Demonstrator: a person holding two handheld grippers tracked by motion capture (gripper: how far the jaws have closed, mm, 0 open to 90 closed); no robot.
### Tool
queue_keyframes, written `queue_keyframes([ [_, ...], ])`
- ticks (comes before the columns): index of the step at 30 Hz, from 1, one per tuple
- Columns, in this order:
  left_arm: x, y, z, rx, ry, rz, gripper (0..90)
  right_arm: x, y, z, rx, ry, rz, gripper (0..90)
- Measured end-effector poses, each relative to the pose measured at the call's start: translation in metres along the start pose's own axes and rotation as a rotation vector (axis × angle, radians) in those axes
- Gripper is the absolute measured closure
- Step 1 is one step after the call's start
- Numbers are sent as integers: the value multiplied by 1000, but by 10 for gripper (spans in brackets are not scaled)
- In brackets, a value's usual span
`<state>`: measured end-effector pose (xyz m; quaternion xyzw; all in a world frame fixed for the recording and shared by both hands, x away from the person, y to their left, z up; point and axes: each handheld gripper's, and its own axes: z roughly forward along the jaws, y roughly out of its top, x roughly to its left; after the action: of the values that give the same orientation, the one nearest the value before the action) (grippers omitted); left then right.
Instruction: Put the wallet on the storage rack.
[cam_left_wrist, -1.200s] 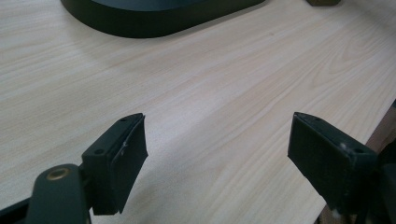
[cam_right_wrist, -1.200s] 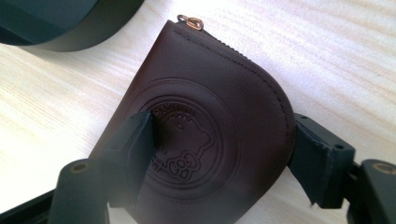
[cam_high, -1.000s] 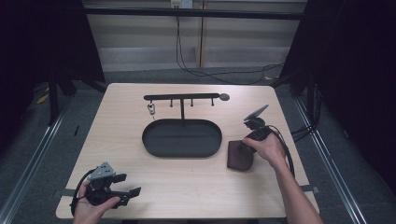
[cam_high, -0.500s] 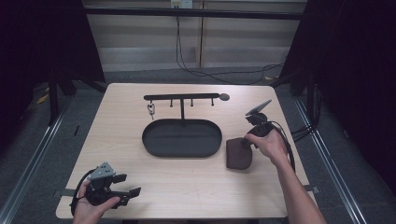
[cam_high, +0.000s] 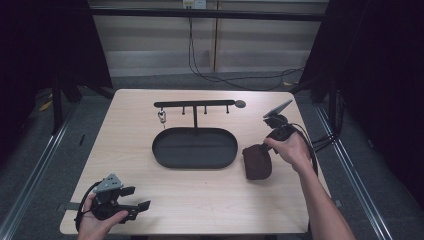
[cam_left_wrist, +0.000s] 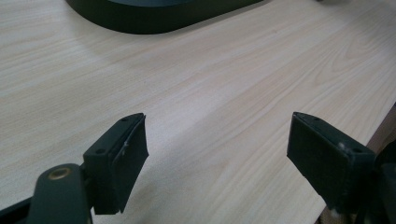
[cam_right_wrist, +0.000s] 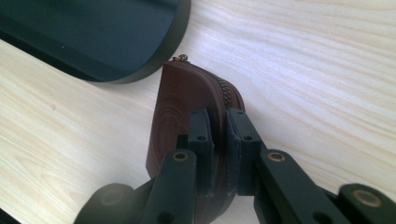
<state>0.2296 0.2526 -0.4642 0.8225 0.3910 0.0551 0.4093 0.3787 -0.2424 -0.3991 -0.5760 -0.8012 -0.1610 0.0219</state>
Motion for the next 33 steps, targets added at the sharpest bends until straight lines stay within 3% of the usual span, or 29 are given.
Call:
queue_keyframes([
  [16, 2, 0, 0, -6, -7, -9, 201, 8, 11, -14, 58, -42, -27, 840],
  [33, 0, 0, -1, 1, -6, 0, 204, 14, 11, -40, 52, -85, -17, 841],
])
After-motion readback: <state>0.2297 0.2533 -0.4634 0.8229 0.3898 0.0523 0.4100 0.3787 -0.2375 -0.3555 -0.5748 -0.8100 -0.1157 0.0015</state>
